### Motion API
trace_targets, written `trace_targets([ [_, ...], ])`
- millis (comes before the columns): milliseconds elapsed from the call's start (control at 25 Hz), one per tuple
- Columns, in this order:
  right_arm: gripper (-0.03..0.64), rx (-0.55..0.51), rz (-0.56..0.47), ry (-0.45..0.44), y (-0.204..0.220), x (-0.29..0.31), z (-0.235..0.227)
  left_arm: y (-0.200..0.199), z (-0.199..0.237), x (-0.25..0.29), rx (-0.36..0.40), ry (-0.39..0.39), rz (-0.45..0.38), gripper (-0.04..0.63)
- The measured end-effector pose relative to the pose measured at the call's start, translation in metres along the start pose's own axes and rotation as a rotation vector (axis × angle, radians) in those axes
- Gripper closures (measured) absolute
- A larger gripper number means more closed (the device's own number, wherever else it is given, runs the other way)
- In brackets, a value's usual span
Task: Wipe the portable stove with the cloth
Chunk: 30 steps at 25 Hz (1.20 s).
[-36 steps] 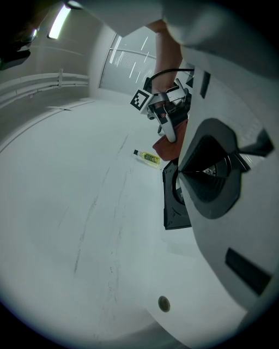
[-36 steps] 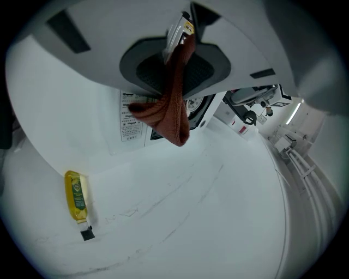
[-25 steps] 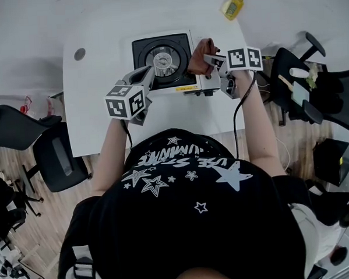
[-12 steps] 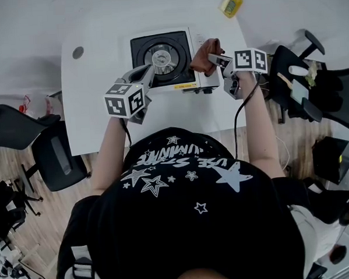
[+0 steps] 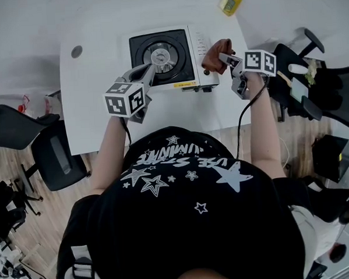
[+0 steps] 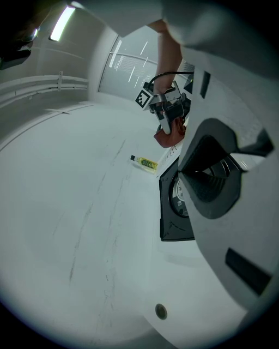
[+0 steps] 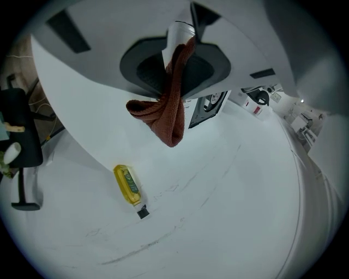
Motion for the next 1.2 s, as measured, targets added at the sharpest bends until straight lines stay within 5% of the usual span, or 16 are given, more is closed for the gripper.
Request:
trace_targets([
  [280,0.552,-0.002,-0.034,-0.004,-0.009,-0.009,0.007,0.0,0.008,-0.006,-0.015,-0.015,-0.008,0.586],
  [560,0.552,-0.135,-0.024,-0.092,-0.014,0.003,0.076,0.002,0.032,-0.028,-0.041,-0.063,-0.038,0.586],
  [880,0.552,-0.272,0.113,-0.274,0.023,0.06,0.186,0.008,0.064,-0.061,-0.092,-0.126,-0.074,0.586],
  [1200,0.552,-0.337,0.223,-0.366,0.062,0.111,0.258,0.025,0.096,-0.093,-0.132,-0.168,-0.075,0.586],
])
Point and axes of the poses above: the fingertips, and each gripper's own axes: x forward along the fingers, z to its left, y out of its underside, the point moved 1 cm from there along -x, backward along the fingers, and after that the axes turned 6 degrees about z, right-handed, at the moved point
